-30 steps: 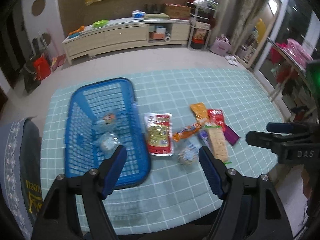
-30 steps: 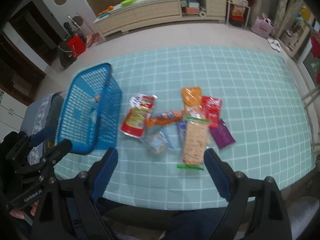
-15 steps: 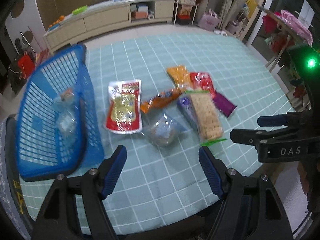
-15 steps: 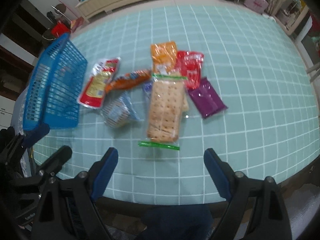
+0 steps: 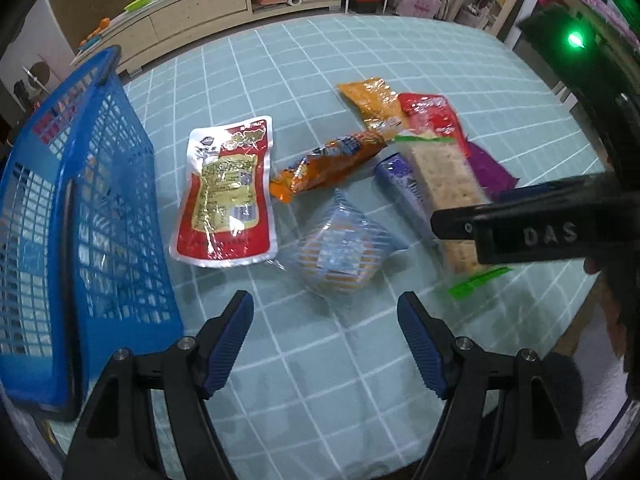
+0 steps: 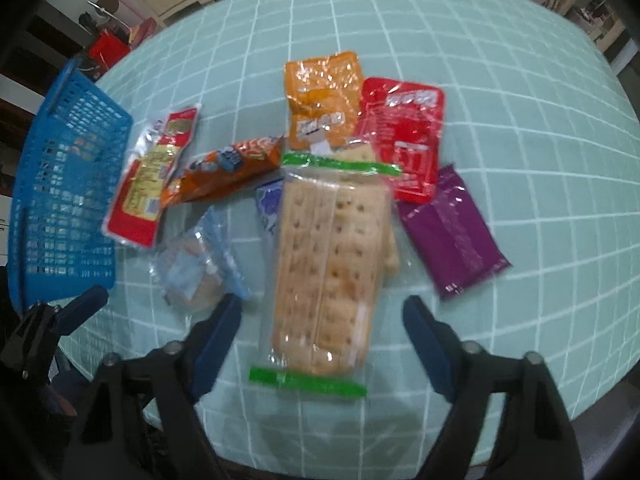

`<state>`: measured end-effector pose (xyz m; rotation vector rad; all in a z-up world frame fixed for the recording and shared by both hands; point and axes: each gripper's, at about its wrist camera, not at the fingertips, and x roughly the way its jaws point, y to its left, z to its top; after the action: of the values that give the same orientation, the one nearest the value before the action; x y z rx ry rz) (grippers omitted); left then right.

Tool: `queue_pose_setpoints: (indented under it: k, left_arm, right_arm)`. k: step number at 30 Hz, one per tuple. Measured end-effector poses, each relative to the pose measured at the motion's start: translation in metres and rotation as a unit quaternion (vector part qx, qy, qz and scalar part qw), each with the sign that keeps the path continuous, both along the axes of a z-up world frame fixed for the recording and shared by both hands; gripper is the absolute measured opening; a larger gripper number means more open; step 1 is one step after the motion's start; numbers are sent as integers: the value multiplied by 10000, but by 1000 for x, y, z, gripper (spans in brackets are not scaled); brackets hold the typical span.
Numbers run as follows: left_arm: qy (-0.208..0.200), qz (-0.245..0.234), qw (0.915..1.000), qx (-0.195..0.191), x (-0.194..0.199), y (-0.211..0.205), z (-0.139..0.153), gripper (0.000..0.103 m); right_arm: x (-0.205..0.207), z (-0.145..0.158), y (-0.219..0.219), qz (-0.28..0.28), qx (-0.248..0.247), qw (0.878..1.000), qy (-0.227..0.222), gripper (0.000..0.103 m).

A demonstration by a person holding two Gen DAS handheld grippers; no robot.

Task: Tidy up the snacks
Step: 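Move the right gripper to the long cracker pack and grasp it, then grasp the striped clear biscuit bag with the left gripper while the right holds the crackers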

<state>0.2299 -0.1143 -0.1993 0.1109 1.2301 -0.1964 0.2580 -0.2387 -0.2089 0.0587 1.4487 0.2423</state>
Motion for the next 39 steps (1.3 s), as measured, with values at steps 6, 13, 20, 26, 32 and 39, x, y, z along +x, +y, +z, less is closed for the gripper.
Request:
queue_pose_setpoints:
  k: [6,13,20,26,32,39]
  left_arm:
    - [32,-35,9999,144,6,3,-4,72]
    - [-37,-123,9997,193,1,-3,4,72]
    - [-92,-465,9983,344,6,-21,4,72]
    - [-49,-494,9980,403,19,-25,-10,72]
    - [92,-507,9979,381,39,-29,-24,72]
    - [287,-766,9963,265,51,-42,-38,72]
  right_arm:
    - [11,-14,7,104,-165,9997,137,61]
    - [-4,2,-8,149,9,9999,-50,59]
    - [-25,22,-46,-16,215,9995,-225,59]
    - [-30,29,-65,-83,330,9989,-328,59]
    - [-26,13,-61,-52,505,9985,-203,59]
    - [-21,5,-58,-43,640,9978,-151,59]
